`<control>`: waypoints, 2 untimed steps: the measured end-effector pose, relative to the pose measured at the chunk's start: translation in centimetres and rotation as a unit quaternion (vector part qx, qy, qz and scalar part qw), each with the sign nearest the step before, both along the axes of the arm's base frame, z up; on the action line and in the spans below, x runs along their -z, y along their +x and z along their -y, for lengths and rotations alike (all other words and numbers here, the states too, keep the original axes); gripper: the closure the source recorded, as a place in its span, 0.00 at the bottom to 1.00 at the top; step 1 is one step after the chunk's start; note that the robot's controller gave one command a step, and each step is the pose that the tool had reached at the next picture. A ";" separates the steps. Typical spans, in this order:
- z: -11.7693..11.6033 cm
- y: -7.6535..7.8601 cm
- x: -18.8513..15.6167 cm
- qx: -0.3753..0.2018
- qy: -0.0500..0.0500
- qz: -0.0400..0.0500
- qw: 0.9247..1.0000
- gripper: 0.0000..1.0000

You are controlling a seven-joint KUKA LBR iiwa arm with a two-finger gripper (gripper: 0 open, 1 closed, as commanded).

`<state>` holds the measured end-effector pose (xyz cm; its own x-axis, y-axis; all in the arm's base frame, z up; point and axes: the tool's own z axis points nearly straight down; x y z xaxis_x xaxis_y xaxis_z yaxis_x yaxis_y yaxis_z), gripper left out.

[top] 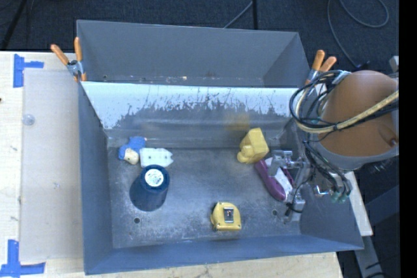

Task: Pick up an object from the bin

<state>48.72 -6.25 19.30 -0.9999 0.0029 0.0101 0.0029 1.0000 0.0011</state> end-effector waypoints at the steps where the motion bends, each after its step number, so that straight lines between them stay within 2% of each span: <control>1: 0.0 0.2 -0.4 -0.001 0.000 0.004 1.000 0.00; 2: -4.4 -0.2 6.4 0.041 0.000 0.003 0.999 0.00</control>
Offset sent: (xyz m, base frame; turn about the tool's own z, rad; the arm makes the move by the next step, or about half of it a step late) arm -0.0071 0.0822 -0.1230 0.1484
